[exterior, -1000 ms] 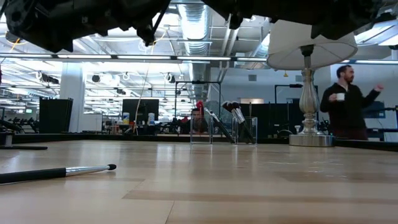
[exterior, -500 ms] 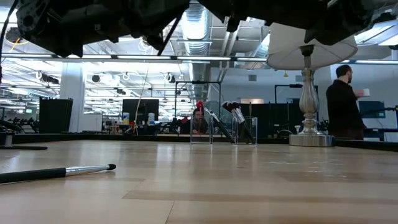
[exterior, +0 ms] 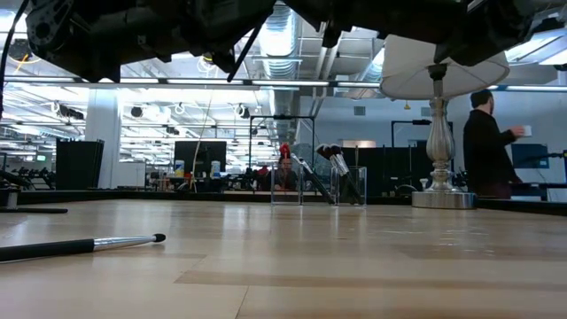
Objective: Put items in baskets/containers
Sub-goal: Put the silver eyeshadow brush into the transparent organizer
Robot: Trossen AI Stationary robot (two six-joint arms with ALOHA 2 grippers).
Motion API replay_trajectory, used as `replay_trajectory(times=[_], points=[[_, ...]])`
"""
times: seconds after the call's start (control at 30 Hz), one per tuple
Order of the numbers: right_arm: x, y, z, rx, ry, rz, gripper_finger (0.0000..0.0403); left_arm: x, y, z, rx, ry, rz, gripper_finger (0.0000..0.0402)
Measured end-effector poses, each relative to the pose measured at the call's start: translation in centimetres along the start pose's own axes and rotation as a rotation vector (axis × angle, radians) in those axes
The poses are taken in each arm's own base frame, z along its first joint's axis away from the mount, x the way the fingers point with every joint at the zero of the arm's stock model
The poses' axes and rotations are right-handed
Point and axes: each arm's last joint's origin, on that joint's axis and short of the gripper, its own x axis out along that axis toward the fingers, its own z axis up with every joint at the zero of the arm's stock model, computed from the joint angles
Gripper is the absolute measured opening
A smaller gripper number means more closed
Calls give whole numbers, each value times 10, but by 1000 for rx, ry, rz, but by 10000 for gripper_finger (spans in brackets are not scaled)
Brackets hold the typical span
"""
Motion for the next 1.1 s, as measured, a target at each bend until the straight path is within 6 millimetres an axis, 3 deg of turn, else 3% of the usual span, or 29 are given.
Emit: replay_trajectory(times=[0.17, 0.4, 0.67, 0.9, 1.1], points=[[0, 0, -1, -7, 6, 5, 11, 0, 0, 0, 0, 1, 3, 19], [0, 0, -1, 1, 20, -15, 10, 0, 1, -1, 0, 7, 6, 24], [0, -6, -6, -16, 97, -103, 8, -8, 4, 1, 2, 91, 85, 103], [-1, -47, -14, 32, 219, -259, 13, -46, 7, 28, 7, 60, 203, 173], [-8, -101, -19, 62, 274, -415, 5, -83, 6, 38, -1, -31, 215, 186]])
